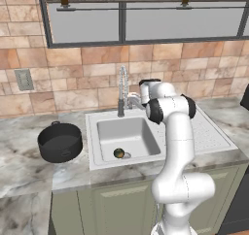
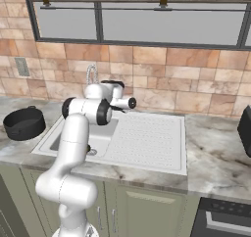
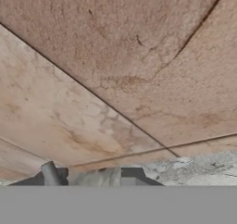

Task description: Dump the squash from the pot into the sink. Then turn on the water and wash the squash. Then turn off the water and put the squash back in the pot.

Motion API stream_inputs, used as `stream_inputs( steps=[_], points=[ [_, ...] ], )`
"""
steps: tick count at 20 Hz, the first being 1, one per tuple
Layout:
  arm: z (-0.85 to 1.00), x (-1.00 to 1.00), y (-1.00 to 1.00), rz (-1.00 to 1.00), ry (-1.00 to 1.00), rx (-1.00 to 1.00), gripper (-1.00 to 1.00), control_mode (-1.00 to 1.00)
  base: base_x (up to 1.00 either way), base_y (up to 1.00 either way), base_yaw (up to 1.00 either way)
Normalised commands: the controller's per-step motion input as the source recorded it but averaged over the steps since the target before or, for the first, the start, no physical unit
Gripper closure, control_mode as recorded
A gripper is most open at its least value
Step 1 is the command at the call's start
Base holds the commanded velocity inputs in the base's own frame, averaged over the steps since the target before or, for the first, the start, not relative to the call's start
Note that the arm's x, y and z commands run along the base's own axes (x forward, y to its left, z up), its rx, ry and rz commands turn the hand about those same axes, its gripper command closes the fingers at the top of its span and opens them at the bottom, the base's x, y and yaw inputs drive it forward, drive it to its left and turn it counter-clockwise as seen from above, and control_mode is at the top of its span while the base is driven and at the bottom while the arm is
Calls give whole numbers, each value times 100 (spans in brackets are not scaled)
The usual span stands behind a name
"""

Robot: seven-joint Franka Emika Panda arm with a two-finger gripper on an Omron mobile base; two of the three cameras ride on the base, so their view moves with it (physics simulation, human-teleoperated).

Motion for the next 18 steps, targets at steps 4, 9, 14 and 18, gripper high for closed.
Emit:
stream_inputs(
  steps=[4, 9, 14, 18],
  points=[
    [-26, 24, -52, 0, 10, 23, 100, -100, 0, 0, 0],
    [-40, 14, -44, 0, 8, 16, 100, -100, 0, 0, 0],
    [-51, 2, -4, 0, 5, 0, 100, -100, 0, 0, 0],
    [-59, 0, -9, 0, 5, 0, 100, -100, 0, 0, 0]
  ],
)
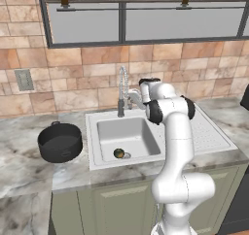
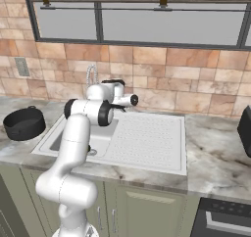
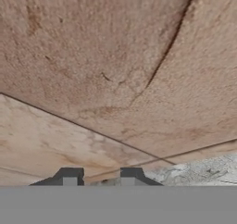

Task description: Dump the squash from the pot into the sink. Then turn on the water and wash the squash. Then turn off the water and put the squash back in the pot.

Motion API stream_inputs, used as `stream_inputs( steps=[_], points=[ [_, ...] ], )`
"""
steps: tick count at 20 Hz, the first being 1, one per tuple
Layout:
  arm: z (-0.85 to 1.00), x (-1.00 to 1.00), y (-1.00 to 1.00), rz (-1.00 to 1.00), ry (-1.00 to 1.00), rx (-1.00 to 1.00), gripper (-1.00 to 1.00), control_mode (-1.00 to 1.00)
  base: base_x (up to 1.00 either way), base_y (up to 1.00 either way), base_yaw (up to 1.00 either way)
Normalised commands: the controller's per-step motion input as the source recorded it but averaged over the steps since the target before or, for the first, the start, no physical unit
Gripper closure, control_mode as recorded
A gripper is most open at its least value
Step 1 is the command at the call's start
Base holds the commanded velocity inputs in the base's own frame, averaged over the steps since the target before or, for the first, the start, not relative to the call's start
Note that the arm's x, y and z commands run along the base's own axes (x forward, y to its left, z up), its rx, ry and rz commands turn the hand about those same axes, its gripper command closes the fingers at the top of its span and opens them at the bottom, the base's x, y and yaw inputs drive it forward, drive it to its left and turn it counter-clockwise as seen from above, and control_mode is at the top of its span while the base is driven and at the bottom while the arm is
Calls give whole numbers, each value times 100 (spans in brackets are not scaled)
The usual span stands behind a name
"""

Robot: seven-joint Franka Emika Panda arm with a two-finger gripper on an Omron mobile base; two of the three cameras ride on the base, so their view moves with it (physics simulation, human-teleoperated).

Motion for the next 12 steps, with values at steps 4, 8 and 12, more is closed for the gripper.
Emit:
stream_inputs(
  steps=[4, 8, 12],
  points=[
    [-71, 0, -7, 0, 1, 0, 100, -100, 0, 0, 0],
    [-72, 0, -18, 0, 2, 0, 100, -100, 0, 0, 0],
    [-68, 0, -19, 0, 2, 0, 100, -100, 0, 0, 0]
  ],
)
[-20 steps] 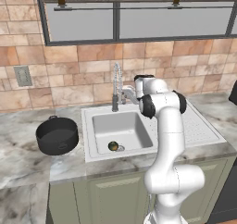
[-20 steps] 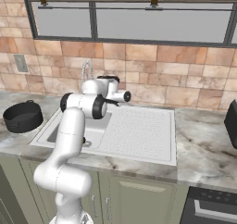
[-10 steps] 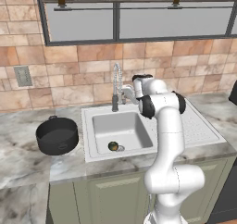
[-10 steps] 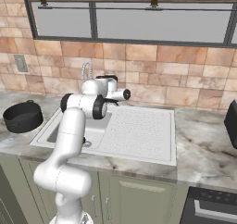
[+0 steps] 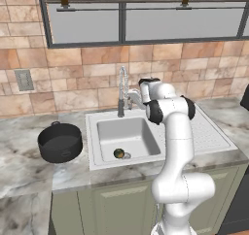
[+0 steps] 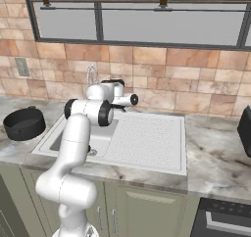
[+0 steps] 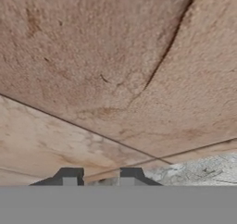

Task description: Dump the squash from the pot into the sink. Then turn on the water and wash the squash. Then turn off the water and put the squash back in the pot.

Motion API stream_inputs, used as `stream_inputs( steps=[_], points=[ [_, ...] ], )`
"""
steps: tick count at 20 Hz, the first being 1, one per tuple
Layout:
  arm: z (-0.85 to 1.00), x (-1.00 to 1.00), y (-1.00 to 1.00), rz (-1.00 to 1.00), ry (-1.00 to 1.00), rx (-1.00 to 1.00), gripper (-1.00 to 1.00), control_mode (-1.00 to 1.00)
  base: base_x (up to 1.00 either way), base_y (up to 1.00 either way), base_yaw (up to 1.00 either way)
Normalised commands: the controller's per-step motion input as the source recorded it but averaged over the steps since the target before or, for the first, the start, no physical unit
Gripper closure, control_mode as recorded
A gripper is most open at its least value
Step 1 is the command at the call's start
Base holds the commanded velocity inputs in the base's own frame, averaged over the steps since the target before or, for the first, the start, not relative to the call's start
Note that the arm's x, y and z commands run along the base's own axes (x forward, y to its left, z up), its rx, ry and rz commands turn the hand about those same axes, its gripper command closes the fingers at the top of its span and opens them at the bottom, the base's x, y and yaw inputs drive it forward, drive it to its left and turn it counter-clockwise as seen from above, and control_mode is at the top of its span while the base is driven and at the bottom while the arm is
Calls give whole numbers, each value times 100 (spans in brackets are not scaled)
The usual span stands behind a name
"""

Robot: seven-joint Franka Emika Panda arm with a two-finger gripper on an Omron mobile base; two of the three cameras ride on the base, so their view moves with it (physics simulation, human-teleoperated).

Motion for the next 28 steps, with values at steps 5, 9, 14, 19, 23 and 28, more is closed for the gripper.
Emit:
stream_inputs(
  steps=[5, 9, 14, 19, 23, 28],
  points=[
    [-77, -1, -23, 0, 7, 0, 100, -100, 0, 0, 0],
    [-87, -6, -36, 0, 7, 0, 100, -100, 0, 0, 0],
    [-99, -15, -46, 0, 2, 0, 100, -100, 0, 0, 0],
    [-100, -15, -46, 0, 0, 0, 100, -100, 0, 0, 0],
    [-100, -47, -58, 0, 0, 0, 100, -100, 0, 0, 0],
    [-100, -88, -54, 0, 0, 0, 100, -100, 0, 0, 0]
  ],
)
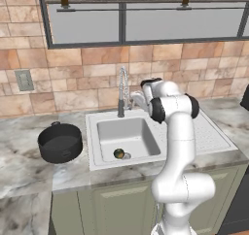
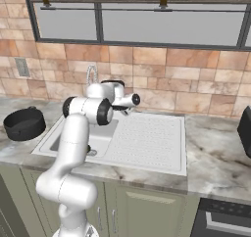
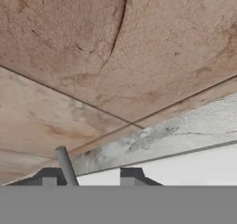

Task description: Dump the squash from the pot into the sink. Then turn on the water and wash the squash. Then turn off the water and put the squash back in the pot.

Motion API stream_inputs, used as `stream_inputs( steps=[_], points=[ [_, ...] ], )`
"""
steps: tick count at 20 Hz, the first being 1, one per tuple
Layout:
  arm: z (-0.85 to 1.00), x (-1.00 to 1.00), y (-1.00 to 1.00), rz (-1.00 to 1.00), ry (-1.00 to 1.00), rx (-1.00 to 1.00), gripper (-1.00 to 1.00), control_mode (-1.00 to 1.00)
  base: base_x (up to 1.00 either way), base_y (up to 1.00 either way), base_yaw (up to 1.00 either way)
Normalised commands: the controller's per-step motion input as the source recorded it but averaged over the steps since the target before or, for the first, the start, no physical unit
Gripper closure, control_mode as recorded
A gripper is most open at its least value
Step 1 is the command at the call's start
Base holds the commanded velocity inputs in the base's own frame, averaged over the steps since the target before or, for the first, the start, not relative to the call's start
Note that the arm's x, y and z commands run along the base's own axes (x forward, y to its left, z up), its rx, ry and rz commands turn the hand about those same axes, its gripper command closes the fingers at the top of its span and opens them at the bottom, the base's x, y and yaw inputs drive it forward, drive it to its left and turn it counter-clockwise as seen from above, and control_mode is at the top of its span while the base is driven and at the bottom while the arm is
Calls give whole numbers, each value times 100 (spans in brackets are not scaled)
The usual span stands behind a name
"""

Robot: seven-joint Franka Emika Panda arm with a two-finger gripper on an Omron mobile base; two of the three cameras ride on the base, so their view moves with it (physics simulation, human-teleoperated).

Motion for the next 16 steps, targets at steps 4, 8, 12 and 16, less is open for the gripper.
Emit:
stream_inputs(
  steps=[4, 8, 12, 16],
  points=[
    [-100, -65, -42, 0, 0, 0, 100, -100, 0, 0, 0],
    [-99, -41, -36, 0, 0, 0, 100, -100, 0, 0, 0],
    [-71, -19, -26, 0, -7, 0, 100, -100, 0, 0, 0],
    [-28, -6, -10, 0, -12, 1, 100, -100, 0, 0, 0]
  ],
)
